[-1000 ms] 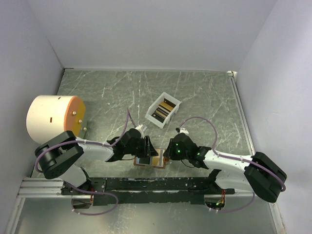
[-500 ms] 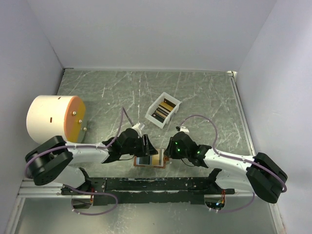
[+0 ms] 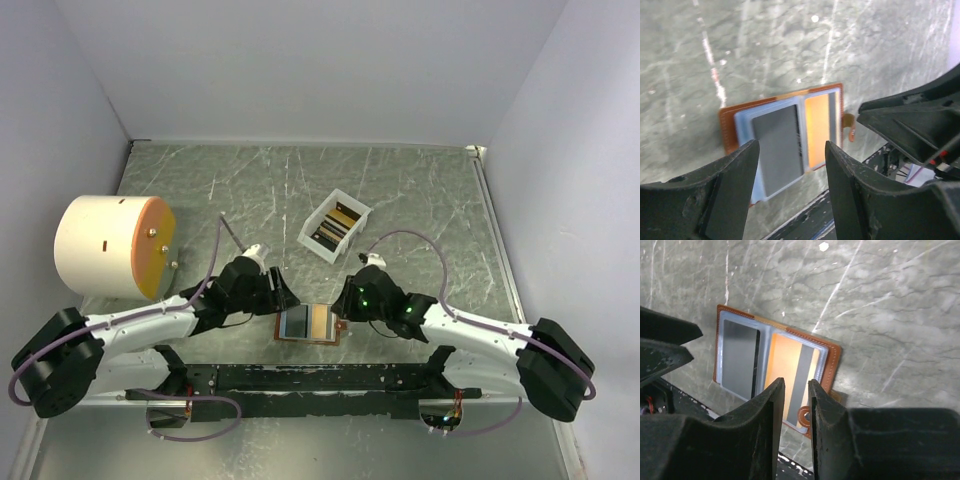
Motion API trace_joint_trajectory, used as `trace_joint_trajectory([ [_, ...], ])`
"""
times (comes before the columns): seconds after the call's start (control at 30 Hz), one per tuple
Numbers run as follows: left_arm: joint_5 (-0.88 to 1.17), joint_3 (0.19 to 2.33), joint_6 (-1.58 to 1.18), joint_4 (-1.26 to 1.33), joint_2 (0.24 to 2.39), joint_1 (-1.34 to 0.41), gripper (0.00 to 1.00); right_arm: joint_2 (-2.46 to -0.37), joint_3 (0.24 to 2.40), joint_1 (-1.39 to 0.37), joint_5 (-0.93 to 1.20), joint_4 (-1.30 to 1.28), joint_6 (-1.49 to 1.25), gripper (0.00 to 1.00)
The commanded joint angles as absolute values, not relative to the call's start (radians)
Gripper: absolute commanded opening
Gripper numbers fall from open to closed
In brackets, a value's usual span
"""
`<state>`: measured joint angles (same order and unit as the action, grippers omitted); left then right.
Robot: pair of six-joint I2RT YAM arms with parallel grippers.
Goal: Put the credit cards into the card holder
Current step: Turn over the card slot in the card holder.
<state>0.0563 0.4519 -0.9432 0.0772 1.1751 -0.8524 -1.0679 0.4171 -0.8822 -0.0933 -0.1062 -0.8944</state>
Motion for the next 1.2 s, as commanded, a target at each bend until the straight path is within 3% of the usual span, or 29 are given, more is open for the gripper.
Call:
trace_joint_trajectory([
  [0.0, 0.081, 0.387, -0.923, 0.056, 1.128, -0.824, 0.67, -1.101, 0.447, -0.909, -0.051, -0.025, -0.913, 0.26],
  [0.27, 0.17, 0.311, -0.97, 0.233, 1.147, -0.807, 0.66, -1.216, 0.463, -0.927, -0.018, 0.038, -0.907, 0.24],
  [1.17, 0.211, 0.324, -0.992, 0.298, 1.18, -0.806, 0.66, -1.255, 0.377, -0.927, -0.053, 0.065, -0.908, 0.24],
])
